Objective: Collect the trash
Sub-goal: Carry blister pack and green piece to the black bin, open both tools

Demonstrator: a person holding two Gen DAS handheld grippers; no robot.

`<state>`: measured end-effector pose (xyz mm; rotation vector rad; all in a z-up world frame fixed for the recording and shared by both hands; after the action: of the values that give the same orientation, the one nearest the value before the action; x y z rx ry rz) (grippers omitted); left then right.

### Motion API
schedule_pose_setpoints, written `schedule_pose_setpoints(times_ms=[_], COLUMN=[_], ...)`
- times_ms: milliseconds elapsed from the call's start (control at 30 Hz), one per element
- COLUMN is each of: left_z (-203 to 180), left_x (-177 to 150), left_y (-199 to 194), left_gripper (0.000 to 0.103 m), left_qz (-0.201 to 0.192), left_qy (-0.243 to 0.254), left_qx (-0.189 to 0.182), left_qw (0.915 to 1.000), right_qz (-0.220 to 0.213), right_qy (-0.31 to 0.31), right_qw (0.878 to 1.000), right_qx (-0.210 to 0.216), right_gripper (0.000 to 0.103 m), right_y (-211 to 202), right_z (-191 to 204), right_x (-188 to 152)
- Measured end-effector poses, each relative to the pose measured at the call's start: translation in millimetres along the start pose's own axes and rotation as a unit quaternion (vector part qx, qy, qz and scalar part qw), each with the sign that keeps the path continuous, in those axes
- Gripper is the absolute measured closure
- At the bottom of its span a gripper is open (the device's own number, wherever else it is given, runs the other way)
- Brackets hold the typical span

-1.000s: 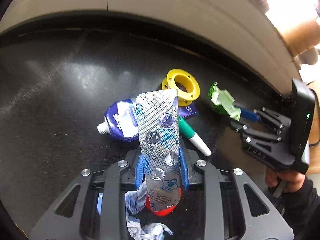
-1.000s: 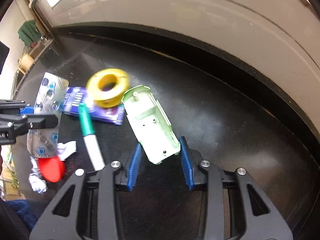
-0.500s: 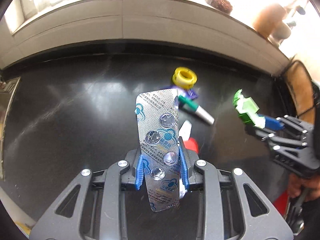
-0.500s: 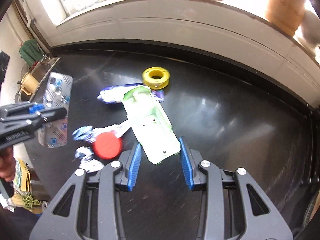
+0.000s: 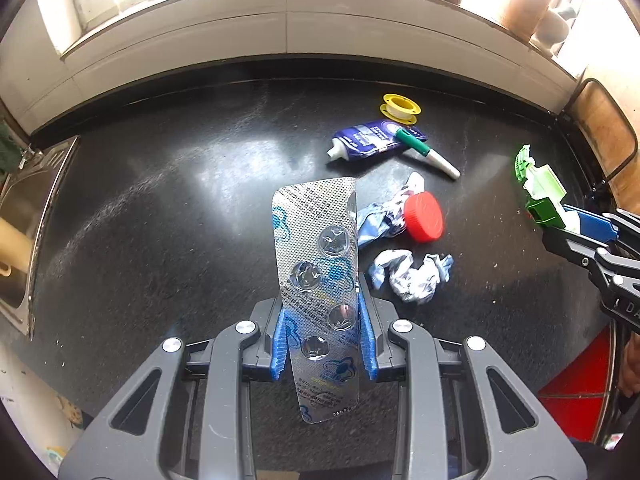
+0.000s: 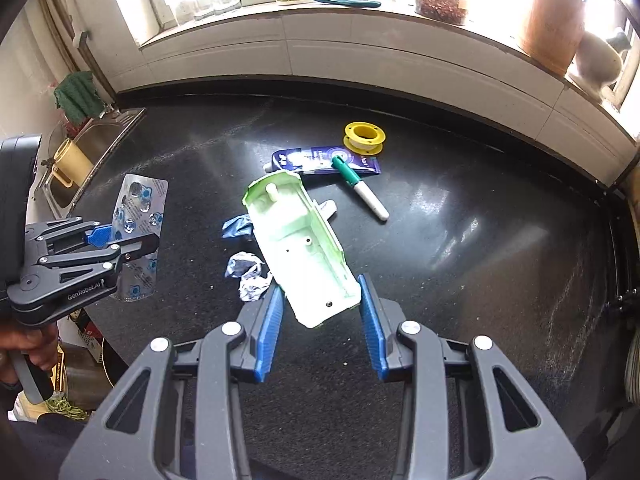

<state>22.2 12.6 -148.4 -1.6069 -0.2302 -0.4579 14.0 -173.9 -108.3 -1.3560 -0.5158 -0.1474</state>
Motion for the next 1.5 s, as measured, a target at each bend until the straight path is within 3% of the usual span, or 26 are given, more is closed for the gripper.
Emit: schedule_pose_setpoints(times_ms=[300,533,700,900,1133,1300,1500], left_z=[27,93,153,211,252,275,292], left_x=[-14,-58,-120,-217,-325,-376,-406], left_y=[-25,-64,-81,-90,-79,-64,-44], left_gripper=[0.074,0.074,0.074,0.074,0.074,0.074,0.074], left_qz=[-0.025,-0.046,-0.037,-0.007,0.019,0.024,0.036], left_qy=[-0.026,-0.086,-0.163,-0.262,-0.344,-0.379,-0.392], left_qx=[0.021,0.085,0.132,0.165,0.178,0.176,0.171], left_qw=[0.9991,0.9915,0.9771,0.9508,0.9220,0.9080,0.9033], right_qz=[-0.010,-0.010,0.024,0.095,0.168,0.197,0.213], right_qy=[-0.024,-0.097,-0.166,-0.259,-0.316,-0.335,-0.351], right_qw=[1.000,0.992,0.975,0.937,0.898,0.885,0.880], right_qx=[0.012,0.078,0.145,0.213,0.255,0.256,0.239], right_gripper=[0.065,0.065,0.065,0.065,0.065,0.065,0.065], right_y=[-4,8,31,57,77,89,105], right_z=[38,130,218,334,432,471,503], right_x=[3,12,-2,-49,-109,-142,-170])
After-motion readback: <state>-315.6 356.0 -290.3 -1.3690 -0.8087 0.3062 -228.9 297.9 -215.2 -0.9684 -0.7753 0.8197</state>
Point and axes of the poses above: each gripper's, at about its wrist camera, not at the fingertips, and y roughly the way its jaws point, z to its left, x to its top, the point moved 5 cm from there along y, roughly the way its jaws point, and after that the axes turned 2 degrees about y, right-handed, at the moved point
